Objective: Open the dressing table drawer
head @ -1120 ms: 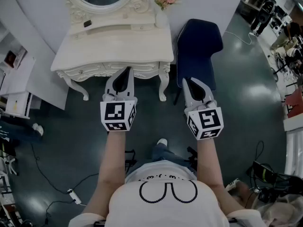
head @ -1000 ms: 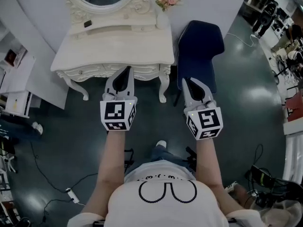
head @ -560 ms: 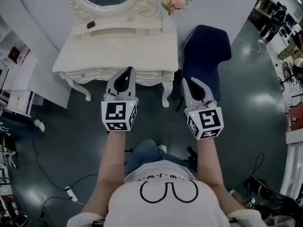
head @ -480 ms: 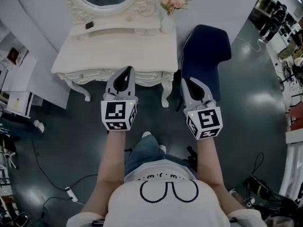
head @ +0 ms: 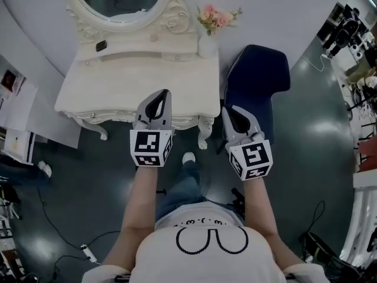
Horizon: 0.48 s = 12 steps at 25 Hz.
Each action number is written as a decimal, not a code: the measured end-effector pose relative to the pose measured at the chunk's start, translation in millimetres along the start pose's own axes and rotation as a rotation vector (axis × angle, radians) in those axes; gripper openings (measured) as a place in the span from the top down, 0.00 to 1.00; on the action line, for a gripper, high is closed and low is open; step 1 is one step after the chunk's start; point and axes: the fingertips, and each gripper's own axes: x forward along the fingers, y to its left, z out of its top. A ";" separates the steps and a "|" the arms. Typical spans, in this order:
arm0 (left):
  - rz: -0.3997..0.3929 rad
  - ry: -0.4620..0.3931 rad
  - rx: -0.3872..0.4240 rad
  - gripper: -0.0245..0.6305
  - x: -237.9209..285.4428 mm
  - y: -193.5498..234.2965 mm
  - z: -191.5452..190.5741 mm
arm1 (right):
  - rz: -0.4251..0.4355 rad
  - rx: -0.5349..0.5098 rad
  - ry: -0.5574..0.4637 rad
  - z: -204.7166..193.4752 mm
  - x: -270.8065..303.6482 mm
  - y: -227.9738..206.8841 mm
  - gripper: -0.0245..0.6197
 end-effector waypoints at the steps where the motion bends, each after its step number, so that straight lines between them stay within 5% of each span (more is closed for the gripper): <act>1: -0.004 -0.001 -0.004 0.96 13.9 5.3 -0.8 | 0.001 0.001 0.004 -0.7 13.1 -7.0 0.97; 12: -0.020 0.030 -0.086 0.96 156.5 67.3 -36.6 | -0.047 0.047 0.085 -29.8 143.1 -86.6 0.97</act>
